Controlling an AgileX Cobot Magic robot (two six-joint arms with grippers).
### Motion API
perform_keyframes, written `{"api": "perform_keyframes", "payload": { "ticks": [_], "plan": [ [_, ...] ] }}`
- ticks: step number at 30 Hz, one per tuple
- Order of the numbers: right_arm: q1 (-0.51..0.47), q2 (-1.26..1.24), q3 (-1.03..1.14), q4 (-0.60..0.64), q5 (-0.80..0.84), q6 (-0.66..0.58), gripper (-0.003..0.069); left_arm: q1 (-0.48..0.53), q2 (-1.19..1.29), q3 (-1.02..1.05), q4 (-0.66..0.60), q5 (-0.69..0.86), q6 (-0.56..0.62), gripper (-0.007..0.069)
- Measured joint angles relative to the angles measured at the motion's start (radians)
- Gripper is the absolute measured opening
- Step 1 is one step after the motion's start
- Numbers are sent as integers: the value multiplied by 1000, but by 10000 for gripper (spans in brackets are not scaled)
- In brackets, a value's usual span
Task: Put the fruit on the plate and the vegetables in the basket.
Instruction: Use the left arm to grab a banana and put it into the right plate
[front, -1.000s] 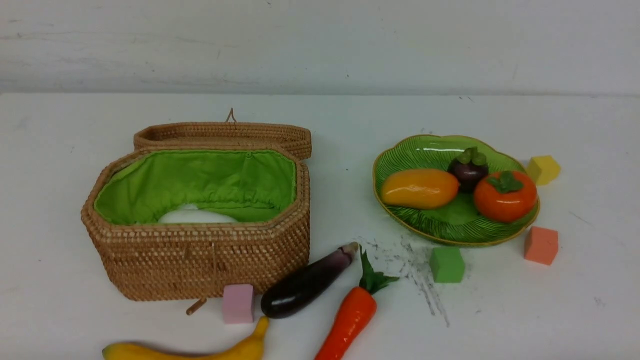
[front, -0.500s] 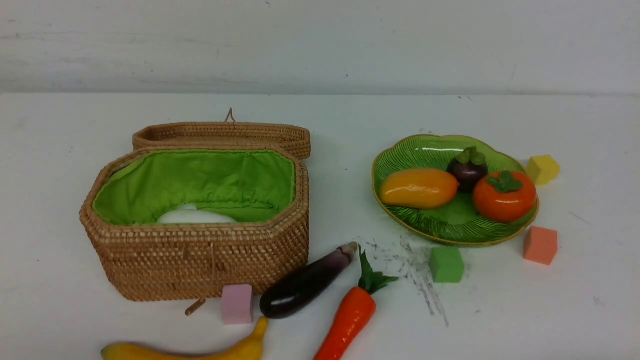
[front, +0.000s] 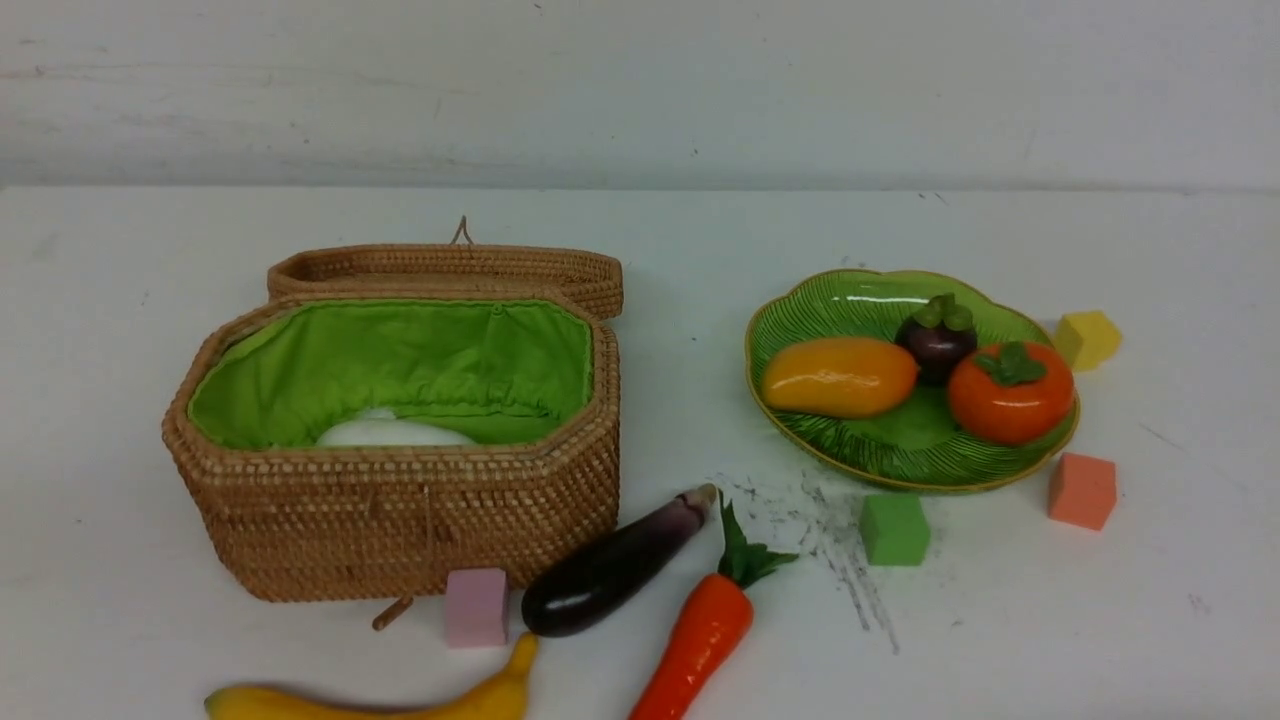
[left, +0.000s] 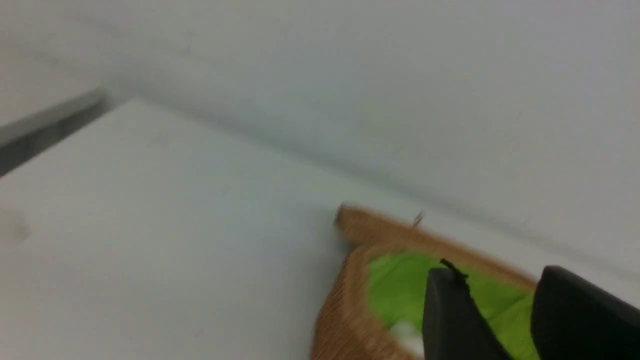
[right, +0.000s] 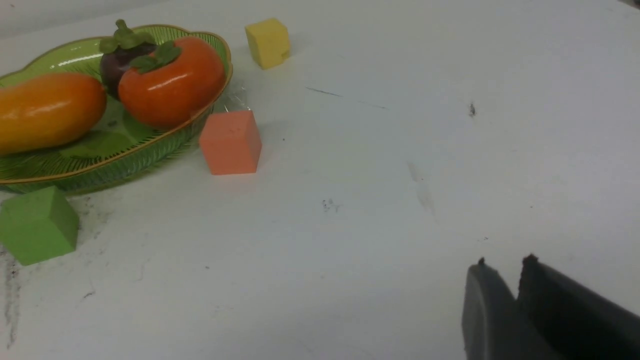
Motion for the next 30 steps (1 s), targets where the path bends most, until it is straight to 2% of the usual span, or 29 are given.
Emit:
{"api": "perform_keyframes", "payload": {
  "ticks": [3,5,8,11,12,15,17,22,26,30],
  "plan": [
    [0,0,0,0,0,0,109,0,136,-22,76,24,16,239],
    [0,0,0,-1,0,0,109,0,199,-27,71,7,7,239],
    [0,0,0,-1,0,0,109,0,303,-46,15,29,-7,239],
    [0,0,0,-1,0,0,111,0,469,-127,-140,178,2,239],
    [0,0,0,-1,0,0,113,0,525,-164,-185,236,37,239],
    [0,0,0,-1,0,0,118,0,674,-291,-325,401,255,239],
    [0,0,0,-1,0,0,120,0,750,-360,-441,509,469,239],
    [0,0,0,-1,0,0,127,-7,874,-423,-718,634,797,239],
    [0,0,0,-1,0,0,132,-98,921,-427,-765,658,934,239],
    [0,0,0,-1,0,0,139,-250,931,-427,-716,660,968,242]
  ]
}}
